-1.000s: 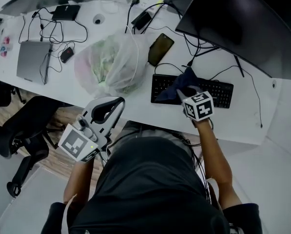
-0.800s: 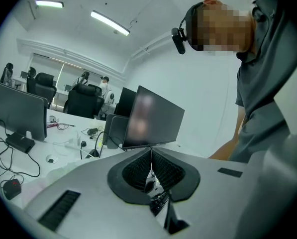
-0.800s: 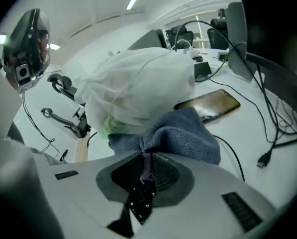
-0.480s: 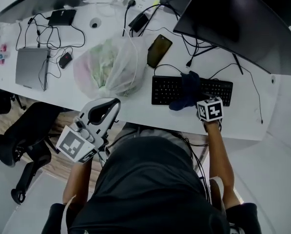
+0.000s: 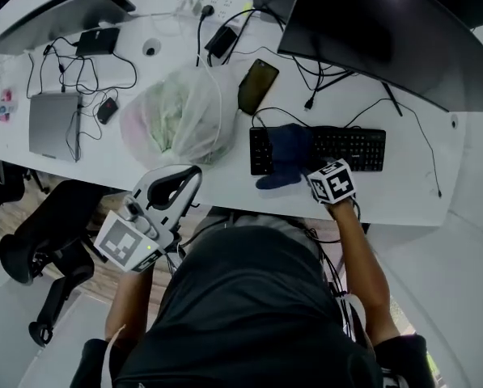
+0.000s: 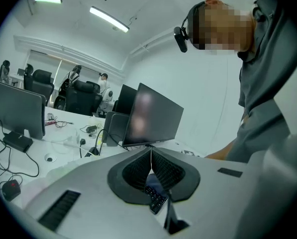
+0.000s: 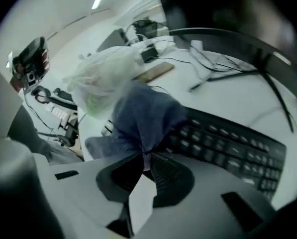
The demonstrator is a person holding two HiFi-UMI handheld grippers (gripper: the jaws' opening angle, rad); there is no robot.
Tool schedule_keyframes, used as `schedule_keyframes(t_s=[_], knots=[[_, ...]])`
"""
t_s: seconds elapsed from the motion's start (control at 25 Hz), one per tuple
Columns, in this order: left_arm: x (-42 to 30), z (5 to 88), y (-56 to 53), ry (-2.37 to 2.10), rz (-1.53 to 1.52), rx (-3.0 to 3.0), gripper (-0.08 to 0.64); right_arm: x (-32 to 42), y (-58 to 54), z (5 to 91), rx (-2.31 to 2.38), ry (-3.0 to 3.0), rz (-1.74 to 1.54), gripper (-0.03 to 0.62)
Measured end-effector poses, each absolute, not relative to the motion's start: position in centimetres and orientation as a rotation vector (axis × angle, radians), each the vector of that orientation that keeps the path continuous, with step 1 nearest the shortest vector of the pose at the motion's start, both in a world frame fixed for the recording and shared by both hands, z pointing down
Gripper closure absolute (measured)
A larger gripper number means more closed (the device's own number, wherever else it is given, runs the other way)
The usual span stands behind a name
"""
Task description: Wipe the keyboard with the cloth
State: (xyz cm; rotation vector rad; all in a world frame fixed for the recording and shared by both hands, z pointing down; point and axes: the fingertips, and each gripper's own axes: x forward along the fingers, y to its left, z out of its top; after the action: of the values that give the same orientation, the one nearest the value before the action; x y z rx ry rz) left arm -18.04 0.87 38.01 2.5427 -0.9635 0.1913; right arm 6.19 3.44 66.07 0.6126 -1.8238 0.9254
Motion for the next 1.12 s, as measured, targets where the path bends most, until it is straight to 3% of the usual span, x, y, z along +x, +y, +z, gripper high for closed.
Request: schedule_keyframes(t_s=[0.08,0.16,0.4,0.48,0.6,0.84,0.96,1.12], knots=[[-18.3,38.5,0.8,-0.970,0.187,2.526,0.555,13.6,3.2,65.9,0.779,-1.705,0.951,0.549],[-18.0,38.7,0.6,-0.966,0.184,2.523,0.555,16.2,2.5,65.1,0.872,-1.660,0.930,0.549],[-15.0,37.5,-0.3,-0.908,0.199,2.572,0.555,-2.4,4.0,64.5,0.459,-1.985,0.878,0.550],[-14.3,37.1,-0.3,-0.906,0.213,2.586,0.555,-3.2,4.9,65.4,0.379,-1.968,0.852,0.550],[-14.3,37.2,0.0,-0.927,0.227,2.573,0.555,3.7,4.8,66.1,0.483,-1.890,0.923,0.550],[-14.1,37.3,-0.1,-0.971,0.224,2.534,0.555,24.4,3.6,65.0,0.885,-1.611,1.009,0.549],[-13.3,36.7,-0.9,-0.981,0.217,2.555,0.555,25.8,1.7,60.6,1.034,-1.728,1.152,0.549],[-13.0,36.0,-2.2,-1.022,0.207,2.601,0.555,20.9,-2.8,51.2,1.138,-2.204,1.315,0.549]])
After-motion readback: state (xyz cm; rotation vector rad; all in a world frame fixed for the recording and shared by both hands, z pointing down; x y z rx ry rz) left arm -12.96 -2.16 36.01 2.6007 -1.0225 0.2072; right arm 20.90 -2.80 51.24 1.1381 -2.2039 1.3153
